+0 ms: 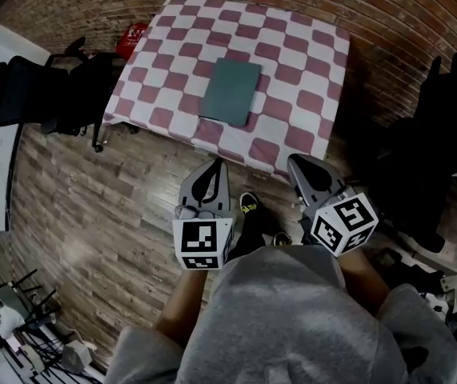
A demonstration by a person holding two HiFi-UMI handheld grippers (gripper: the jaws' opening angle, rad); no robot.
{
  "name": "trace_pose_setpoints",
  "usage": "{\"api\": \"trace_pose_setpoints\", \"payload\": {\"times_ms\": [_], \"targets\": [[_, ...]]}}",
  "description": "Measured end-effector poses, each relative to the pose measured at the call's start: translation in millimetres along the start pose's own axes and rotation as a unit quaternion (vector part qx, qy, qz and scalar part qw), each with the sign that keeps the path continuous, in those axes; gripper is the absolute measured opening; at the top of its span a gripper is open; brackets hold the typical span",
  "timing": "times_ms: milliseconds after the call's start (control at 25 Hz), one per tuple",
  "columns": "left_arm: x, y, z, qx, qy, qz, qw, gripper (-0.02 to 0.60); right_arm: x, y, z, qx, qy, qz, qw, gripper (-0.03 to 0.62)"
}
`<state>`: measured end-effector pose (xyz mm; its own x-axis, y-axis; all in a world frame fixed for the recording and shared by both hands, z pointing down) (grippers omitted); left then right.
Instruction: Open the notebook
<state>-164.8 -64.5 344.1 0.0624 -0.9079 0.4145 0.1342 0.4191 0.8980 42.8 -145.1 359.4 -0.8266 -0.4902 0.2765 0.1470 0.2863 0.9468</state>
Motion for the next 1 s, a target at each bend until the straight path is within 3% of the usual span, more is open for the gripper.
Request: {"api": "trace_pose_setpoints", "payload": {"times_ms": [240, 560, 760, 1000], "targets": [[42, -11, 21, 0.045, 0.021, 0.028, 0.9984, 0.011, 24, -1, -12, 0.012, 0.020, 0.013, 1.000, 0.026], [87, -12, 38, 0.129, 0.064, 0.069, 0.9871, 0.012, 51, -2, -21, 0.019, 0.040, 0.020, 0.999, 0.026], [116, -2, 47, 0.184, 0.091, 0.090, 0.9746, 0.027, 58, 5, -19, 0.010, 0.059, 0.034, 0.998, 0.026], [156, 21, 67, 0.227, 0.130, 0.156, 0.9525, 0.146, 70, 12, -19, 0.016, 0.081, 0.049, 0.995, 0.026]]}}
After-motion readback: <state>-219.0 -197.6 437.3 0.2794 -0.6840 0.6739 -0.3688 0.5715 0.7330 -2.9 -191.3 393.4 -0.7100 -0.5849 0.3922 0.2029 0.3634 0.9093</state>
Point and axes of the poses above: the fingertips, and each gripper's own axes: x forward along the fingers, z to its left, y out of its underside, the point moved 9 cm from there along -x, backward along the fingers, and after that the axes turned 12 degrees about -x, right-handed, at the moved point
